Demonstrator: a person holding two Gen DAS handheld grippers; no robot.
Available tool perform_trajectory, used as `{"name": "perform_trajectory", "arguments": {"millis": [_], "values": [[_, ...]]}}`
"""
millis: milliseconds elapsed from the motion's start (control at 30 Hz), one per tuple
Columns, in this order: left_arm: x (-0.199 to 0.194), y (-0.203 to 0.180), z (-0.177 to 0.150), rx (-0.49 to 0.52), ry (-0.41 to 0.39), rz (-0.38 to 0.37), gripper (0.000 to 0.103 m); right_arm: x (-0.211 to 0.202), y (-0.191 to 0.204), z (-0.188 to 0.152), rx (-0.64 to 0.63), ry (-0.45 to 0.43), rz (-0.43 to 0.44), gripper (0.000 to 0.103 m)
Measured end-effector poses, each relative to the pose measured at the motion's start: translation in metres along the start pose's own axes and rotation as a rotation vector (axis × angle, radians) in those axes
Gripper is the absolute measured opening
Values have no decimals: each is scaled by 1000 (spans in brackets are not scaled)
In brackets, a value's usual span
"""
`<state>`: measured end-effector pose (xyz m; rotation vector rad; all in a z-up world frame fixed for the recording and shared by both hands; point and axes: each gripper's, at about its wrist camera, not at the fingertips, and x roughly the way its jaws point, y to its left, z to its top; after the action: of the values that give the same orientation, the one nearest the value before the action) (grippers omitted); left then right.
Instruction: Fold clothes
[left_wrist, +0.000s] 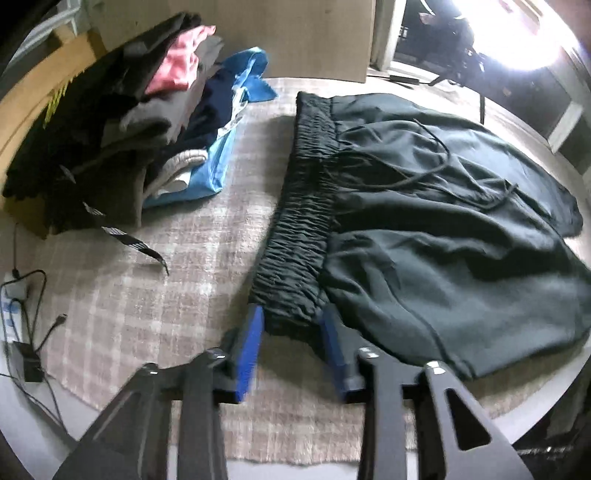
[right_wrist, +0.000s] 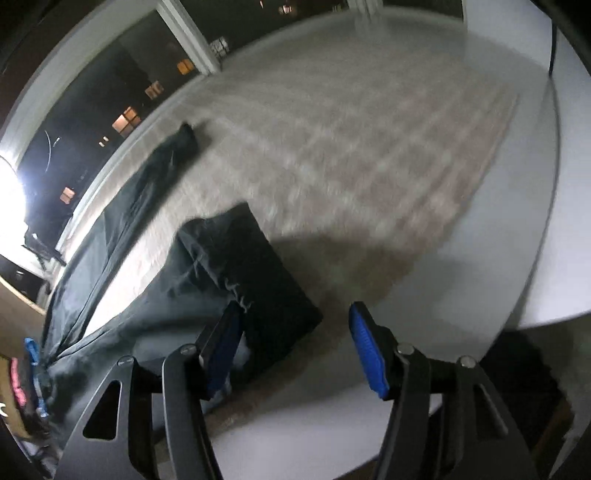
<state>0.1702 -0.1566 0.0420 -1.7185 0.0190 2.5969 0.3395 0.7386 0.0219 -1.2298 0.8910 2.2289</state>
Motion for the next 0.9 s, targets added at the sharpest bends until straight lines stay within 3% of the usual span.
{"name": "perform_trajectory", "arguments": {"millis": [133,233,333,533,600,700,900], "values": [[13,-2,2,14,6,44,43,-4,5,-12,17,-15,18,58],[18,1,1,2,6,37,43,-27,-10,-15,102,-77,76,58],[19,7,1,-22,1,26,43,-44,-28,-19,146,-119,71,58],[27,6,5,-36,17,6,43,-34,-40,-23,169,-98,95,58],[31,0,7,-30,22,12,43,-27,-32,-18,151,-102,122,58],[35,-4,9,-29,30,16,44,-13,-13,-6,87,-121,96,58],[30,-3,10,-38,31,16,44,17,27,14,-84,-105,-7,58]]}}
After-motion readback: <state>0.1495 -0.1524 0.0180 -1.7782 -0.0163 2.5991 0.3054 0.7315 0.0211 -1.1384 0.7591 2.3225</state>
